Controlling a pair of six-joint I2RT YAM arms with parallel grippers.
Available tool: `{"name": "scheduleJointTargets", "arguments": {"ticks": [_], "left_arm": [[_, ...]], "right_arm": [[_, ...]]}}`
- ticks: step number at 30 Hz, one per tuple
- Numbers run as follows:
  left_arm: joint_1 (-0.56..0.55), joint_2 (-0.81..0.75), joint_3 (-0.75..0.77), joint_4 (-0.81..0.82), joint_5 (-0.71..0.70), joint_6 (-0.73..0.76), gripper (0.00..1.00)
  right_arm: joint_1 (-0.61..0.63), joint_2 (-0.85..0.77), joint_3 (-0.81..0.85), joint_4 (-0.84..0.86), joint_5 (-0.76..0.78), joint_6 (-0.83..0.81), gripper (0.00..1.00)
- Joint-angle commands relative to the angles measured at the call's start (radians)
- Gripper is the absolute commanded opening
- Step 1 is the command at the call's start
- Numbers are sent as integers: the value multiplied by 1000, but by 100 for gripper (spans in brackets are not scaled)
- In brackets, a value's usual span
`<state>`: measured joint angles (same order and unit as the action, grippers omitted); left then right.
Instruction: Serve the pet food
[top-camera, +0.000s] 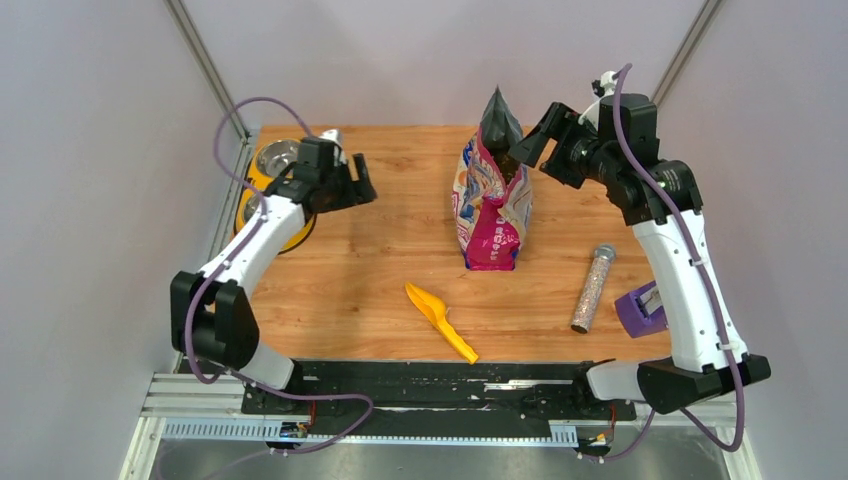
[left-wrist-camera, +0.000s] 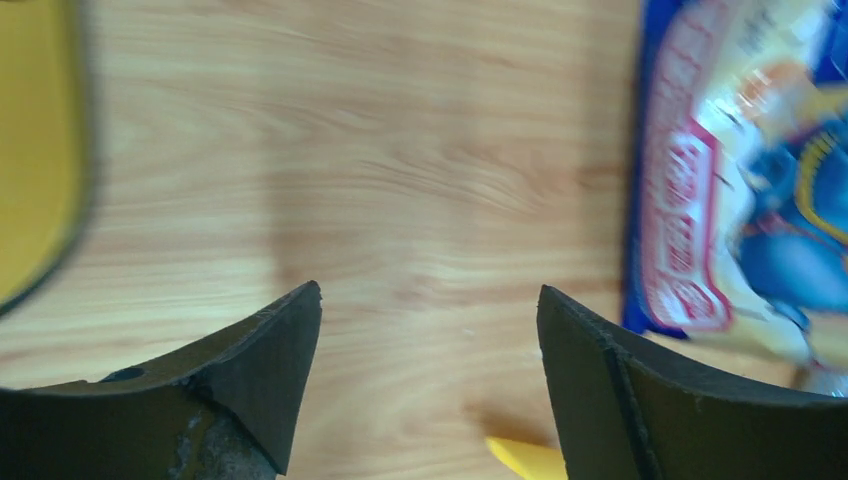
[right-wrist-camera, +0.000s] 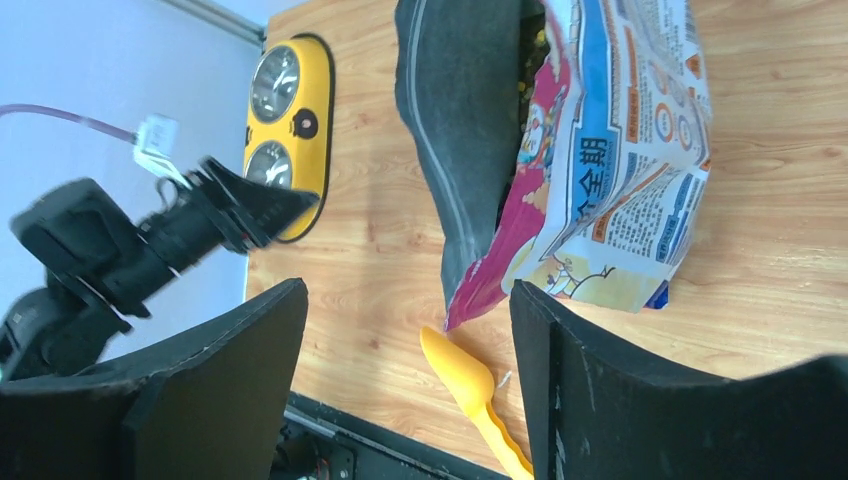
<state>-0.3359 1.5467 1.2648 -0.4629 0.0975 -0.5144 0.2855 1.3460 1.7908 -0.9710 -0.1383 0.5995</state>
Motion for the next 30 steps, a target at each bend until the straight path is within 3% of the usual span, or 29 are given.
{"name": "scheduleJointTargets", "arguments": {"ticks": [1, 4, 8, 13, 17, 23, 30], "left_arm": [[92, -68, -19, -117, -158, 99, 91], [114, -92, -26, -126, -162, 107, 98], [115, -123, -51, -120, -138, 78, 100], [115, -162, -87, -120, -117, 57, 100], [116, -208, -80, -153, -160, 44, 100], [135, -284, -22, -245, -304, 23, 100], [165, -354, -5, -269, -290, 6, 100]], "right_arm": [[15, -47, -57, 74, -111, -64, 74], [69, -81, -98, 132, -126, -109, 74], [211, -80, -99, 170, -94, -171, 72], [489, 5, -137, 177, 39, -275, 73], [620, 111, -200, 167, 68, -312, 73], [644, 221, -339, 176, 45, -302, 73], [646, 364, -432, 234, -24, -406, 69]]}}
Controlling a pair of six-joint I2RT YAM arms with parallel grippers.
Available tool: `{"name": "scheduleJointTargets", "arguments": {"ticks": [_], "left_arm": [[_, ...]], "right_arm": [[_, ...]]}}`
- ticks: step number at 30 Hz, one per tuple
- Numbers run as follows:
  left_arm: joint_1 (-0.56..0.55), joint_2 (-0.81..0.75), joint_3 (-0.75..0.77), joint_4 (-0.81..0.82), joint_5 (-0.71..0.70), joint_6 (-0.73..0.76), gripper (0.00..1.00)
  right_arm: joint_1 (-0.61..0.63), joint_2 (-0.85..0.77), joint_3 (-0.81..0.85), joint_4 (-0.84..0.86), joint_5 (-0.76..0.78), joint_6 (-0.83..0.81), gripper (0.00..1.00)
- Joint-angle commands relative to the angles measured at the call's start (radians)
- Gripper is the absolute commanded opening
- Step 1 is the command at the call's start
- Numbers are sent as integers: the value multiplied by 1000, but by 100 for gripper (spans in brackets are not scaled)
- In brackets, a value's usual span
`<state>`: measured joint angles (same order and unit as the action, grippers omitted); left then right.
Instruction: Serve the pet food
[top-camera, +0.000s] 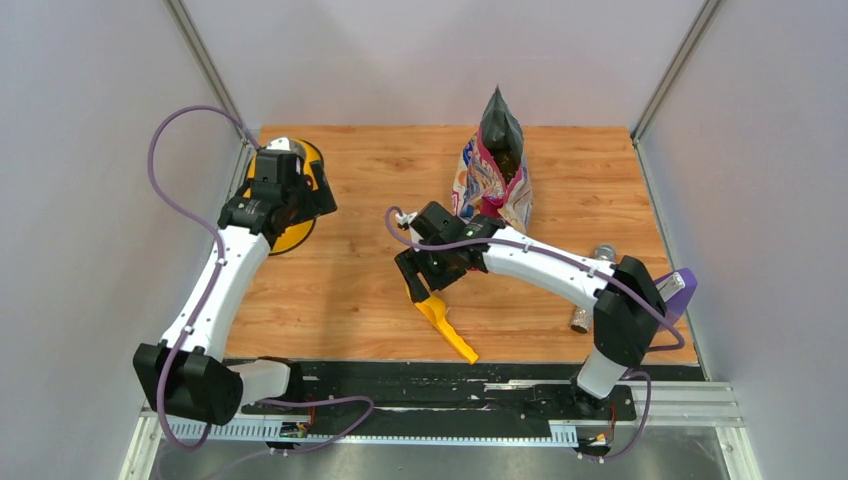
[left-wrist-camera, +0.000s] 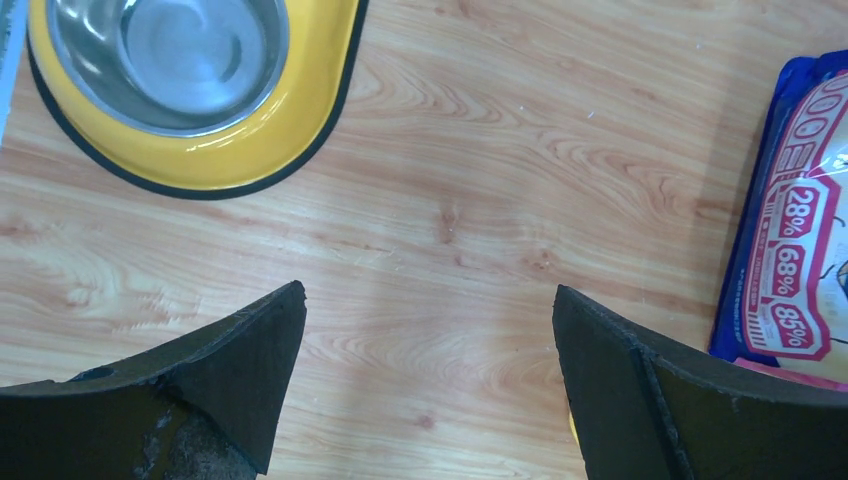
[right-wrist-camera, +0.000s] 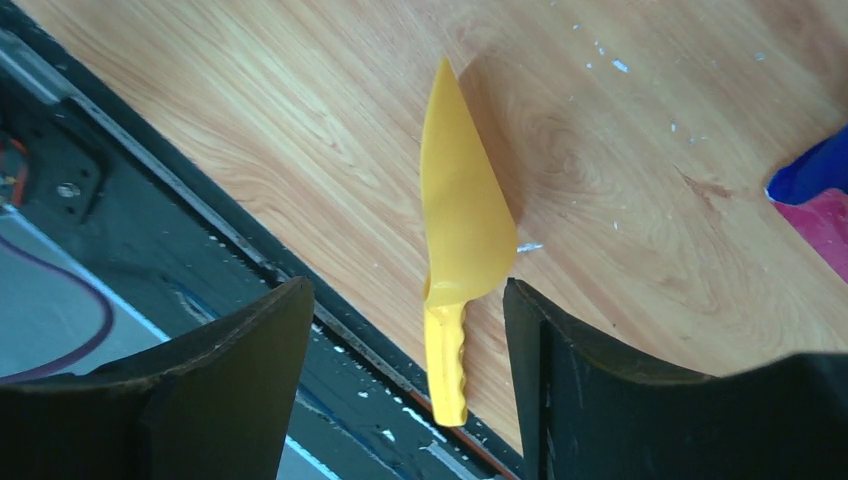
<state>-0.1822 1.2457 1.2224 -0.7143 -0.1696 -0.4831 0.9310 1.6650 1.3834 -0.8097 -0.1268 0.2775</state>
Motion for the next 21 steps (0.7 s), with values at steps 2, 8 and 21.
{"name": "scheduleJointTargets", "arguments": {"ticks": [2, 8, 21], "left_arm": [[12, -67, 42, -16, -7, -26, 100], [12, -86, 45, -19, 56, -23, 100], [12, -136, 38, -42, 240, -20, 100]], "right_arm": [[-1, 81, -31, 99, -15, -92, 67], [0, 179, -6, 113, 6, -91, 57], [-41, 185, 68, 100, 13, -39, 0]]}}
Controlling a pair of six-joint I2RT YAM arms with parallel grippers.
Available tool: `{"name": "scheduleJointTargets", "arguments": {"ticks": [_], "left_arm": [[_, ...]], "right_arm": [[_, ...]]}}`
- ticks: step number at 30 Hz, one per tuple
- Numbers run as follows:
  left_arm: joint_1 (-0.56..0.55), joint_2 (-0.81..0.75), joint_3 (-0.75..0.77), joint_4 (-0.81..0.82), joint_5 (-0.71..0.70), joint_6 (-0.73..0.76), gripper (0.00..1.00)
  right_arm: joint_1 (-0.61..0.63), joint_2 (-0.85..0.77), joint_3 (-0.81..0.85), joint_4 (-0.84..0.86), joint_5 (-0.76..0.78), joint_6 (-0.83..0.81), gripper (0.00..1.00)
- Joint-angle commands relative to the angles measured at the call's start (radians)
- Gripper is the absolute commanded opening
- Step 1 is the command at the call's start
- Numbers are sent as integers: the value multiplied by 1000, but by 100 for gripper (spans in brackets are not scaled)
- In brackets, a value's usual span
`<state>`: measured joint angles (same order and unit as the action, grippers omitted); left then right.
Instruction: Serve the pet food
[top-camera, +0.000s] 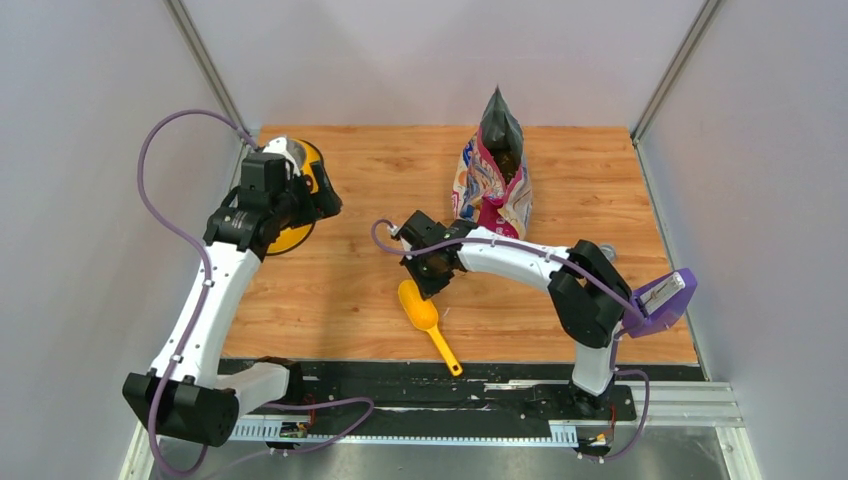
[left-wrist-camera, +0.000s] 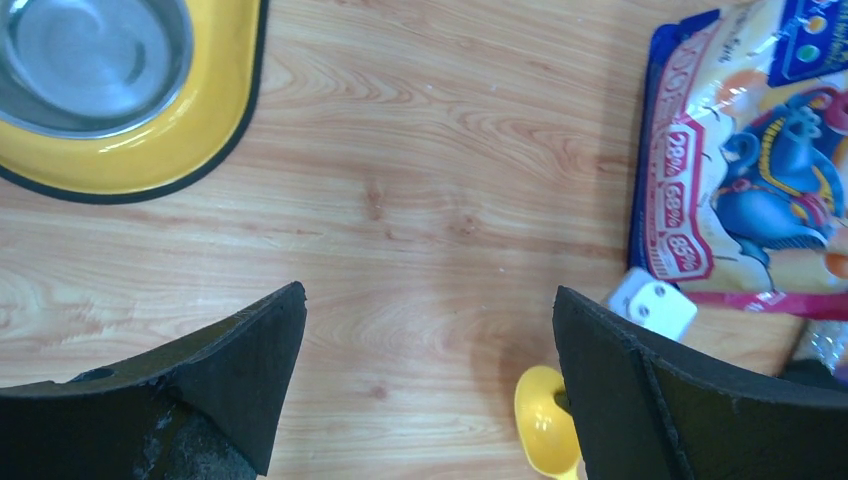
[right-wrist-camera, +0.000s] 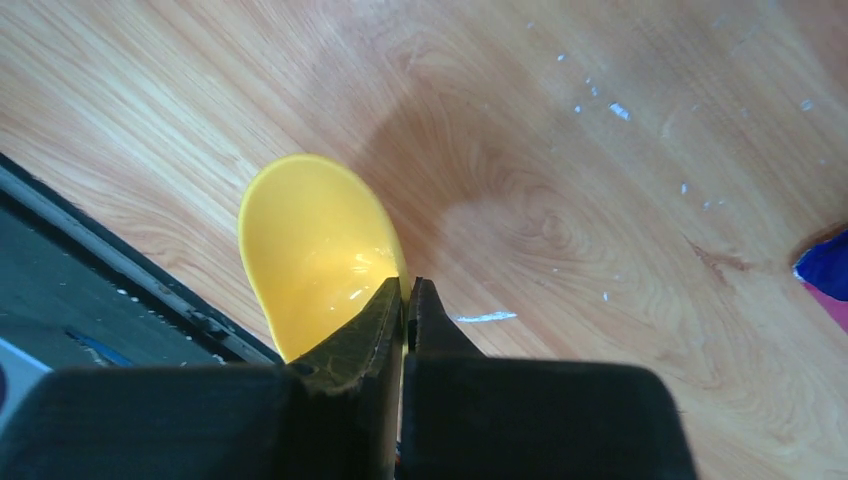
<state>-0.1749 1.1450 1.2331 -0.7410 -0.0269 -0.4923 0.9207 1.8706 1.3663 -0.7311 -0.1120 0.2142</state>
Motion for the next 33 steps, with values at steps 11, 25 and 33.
{"name": "scheduleJointTargets", "arguments": {"ticks": [11, 25, 33], "left_arm": [[-63, -128, -135, 47, 361, -27, 100], [-333, -282, -396, 278, 237, -61, 100], [-395, -270, -418, 303, 118, 40, 83]], "right_arm": [[-191, 38, 418, -141, -70, 333, 0], [-251, 91, 579, -204, -158, 693, 0], [-258, 130, 622, -258, -199, 776, 0]]}}
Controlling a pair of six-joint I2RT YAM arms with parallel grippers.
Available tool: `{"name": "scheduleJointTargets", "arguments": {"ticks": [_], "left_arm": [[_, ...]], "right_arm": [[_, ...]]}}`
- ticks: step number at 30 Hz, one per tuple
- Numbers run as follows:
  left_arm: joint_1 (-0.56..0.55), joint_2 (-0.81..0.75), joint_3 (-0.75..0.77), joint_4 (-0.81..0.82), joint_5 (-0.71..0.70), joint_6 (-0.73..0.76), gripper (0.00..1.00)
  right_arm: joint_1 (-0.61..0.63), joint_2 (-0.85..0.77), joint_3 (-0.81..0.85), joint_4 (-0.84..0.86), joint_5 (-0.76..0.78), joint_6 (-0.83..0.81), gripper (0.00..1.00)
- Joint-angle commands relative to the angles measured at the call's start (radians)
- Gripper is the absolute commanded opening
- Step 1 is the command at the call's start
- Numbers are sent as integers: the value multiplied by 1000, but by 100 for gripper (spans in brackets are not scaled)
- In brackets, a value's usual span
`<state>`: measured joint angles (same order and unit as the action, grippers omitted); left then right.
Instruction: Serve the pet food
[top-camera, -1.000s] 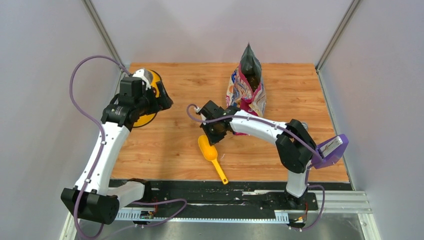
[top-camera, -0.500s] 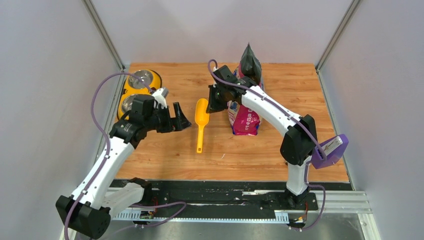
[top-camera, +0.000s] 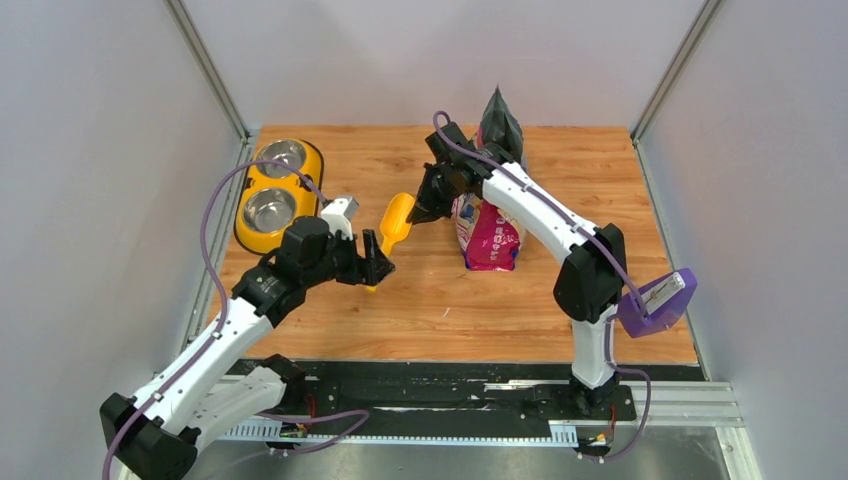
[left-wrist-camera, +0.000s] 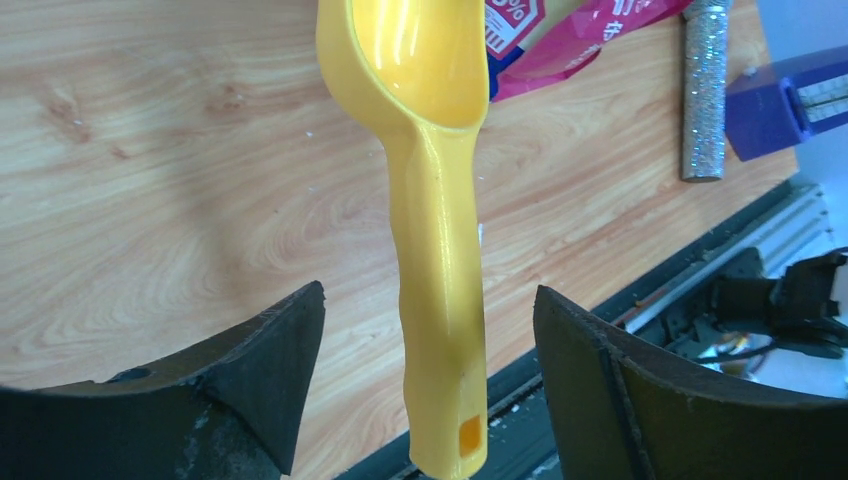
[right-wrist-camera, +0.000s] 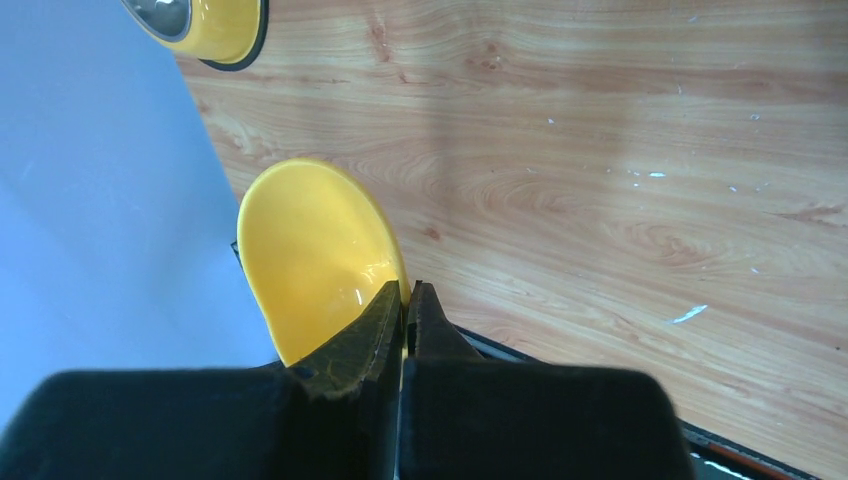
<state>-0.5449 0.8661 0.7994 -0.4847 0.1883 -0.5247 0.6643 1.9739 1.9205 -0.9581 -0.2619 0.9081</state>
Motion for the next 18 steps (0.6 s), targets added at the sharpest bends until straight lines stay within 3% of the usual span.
{"name": "scheduleJointTargets", "arguments": {"ticks": [1, 9, 11, 12, 13, 16, 18], "left_arm": [[-31, 12, 20, 41, -101, 99, 81], [-45, 54, 55, 13, -62, 250, 52], [-45, 68, 79, -6, -58, 280, 38], [-45, 78, 88, -14, -60, 295, 22], [-45, 82, 107, -32, -65, 299, 6], [-44, 108, 152, -72, -71, 297, 0], [-44, 117, 189, -101, -46, 279, 0]], "right_arm": [[-2, 33, 78, -38, -51, 89, 0], [-3, 70, 141, -74, -59, 107, 0], [-3, 74, 144, -73, -72, 105, 0], [-3, 75, 144, -74, -77, 104, 0], [-3, 75, 144, -74, -81, 100, 6], [-3, 59, 133, -72, -66, 75, 50], [-5, 32, 109, -54, -44, 45, 65]]}}
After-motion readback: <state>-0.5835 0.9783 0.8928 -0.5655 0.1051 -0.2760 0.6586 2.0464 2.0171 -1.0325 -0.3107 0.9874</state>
